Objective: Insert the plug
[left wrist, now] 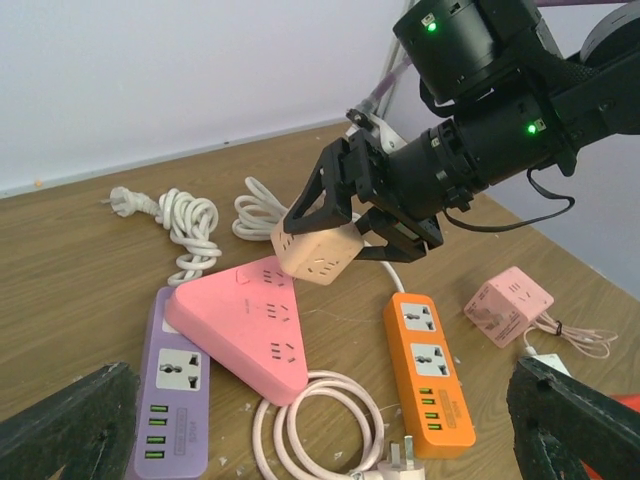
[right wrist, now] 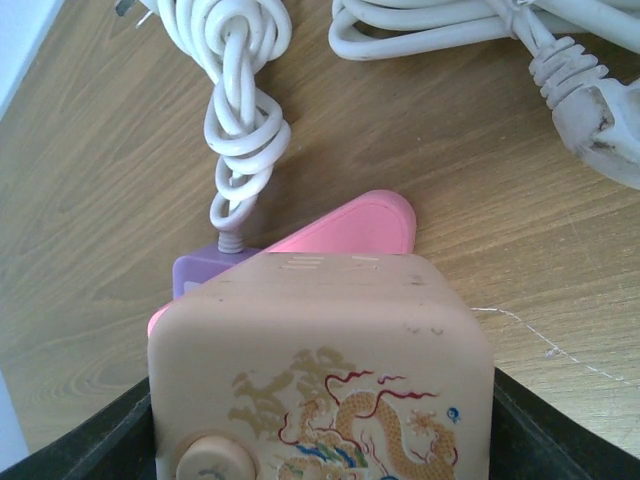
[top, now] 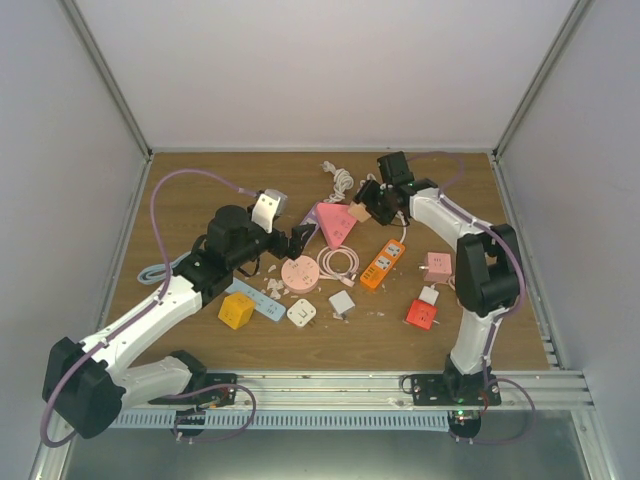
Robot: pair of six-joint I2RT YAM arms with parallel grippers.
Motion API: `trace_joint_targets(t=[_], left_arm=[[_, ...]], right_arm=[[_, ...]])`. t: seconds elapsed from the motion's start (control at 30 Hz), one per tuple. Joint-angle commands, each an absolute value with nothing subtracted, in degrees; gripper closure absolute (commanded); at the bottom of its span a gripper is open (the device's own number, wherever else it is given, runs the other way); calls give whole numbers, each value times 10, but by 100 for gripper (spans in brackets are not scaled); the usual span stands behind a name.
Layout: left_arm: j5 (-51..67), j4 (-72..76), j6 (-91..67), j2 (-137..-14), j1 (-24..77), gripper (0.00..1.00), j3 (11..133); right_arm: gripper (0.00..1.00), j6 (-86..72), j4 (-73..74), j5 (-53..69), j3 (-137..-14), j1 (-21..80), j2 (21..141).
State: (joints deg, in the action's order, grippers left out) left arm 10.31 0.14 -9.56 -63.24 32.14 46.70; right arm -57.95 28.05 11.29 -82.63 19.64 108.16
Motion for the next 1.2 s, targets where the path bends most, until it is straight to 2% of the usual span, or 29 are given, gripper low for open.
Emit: trace_joint_targets(t=[0.0, 1.17], left_arm=[[92, 19, -96, -625, 318, 1, 462], [74, 7, -99, -644, 317, 1, 465]], right_arm=[[55, -584, 274, 106, -846, 195, 1096], [54, -588, 254, 86, -853, 199, 1142]])
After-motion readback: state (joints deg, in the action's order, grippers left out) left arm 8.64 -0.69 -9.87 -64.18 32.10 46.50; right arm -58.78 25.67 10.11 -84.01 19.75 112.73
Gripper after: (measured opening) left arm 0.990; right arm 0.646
